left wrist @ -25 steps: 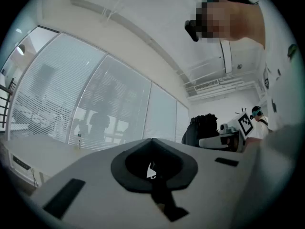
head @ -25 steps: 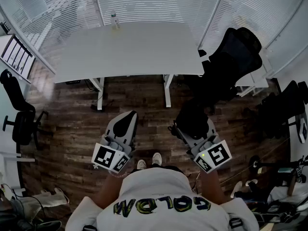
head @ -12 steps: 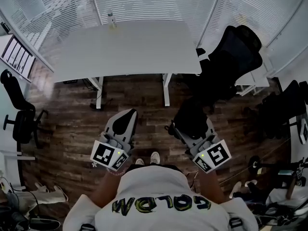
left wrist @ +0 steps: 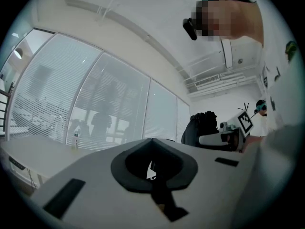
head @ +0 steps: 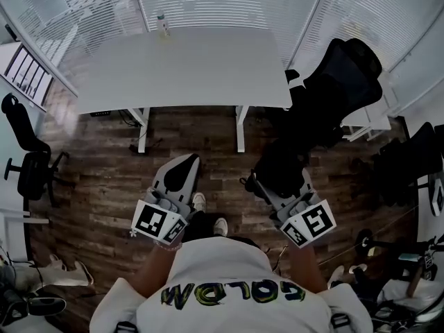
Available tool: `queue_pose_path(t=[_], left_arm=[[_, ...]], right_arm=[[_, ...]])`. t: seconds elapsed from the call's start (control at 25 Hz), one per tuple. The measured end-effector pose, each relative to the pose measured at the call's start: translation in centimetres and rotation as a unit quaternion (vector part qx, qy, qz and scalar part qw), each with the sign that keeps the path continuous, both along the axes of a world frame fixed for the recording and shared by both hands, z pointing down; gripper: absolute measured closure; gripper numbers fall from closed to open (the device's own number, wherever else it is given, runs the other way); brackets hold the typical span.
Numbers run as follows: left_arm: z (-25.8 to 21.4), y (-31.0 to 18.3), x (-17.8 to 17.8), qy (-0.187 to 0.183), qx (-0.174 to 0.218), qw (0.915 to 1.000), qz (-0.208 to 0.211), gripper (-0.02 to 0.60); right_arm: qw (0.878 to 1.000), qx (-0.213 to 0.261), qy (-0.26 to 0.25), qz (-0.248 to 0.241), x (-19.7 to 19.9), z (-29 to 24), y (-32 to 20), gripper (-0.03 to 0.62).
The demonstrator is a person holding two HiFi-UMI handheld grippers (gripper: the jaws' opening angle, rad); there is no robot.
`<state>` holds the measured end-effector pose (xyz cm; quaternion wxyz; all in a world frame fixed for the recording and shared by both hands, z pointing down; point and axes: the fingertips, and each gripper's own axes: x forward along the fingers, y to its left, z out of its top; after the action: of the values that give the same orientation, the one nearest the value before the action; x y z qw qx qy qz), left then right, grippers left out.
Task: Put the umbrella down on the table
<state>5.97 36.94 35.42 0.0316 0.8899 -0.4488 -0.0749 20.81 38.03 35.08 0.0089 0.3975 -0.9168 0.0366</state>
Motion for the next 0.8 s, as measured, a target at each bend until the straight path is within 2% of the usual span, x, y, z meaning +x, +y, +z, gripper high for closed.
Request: queue_pose_path(t=[0.44,0.8], left_arm=[[0.3,-5.7,-2.7,0.008,0.001,1.0000,0.002,0.571],[0.2,-12.5,-7.2,0.017,0.000,0.9998,0.003,0.571]], right_arm=[[1.000,0.001,0.005,0.001,-2.8,0.1,-5.5,0.338],[1.000,0.000,0.015,-0.001,-7.5,-0.2,-12.3,0.338]])
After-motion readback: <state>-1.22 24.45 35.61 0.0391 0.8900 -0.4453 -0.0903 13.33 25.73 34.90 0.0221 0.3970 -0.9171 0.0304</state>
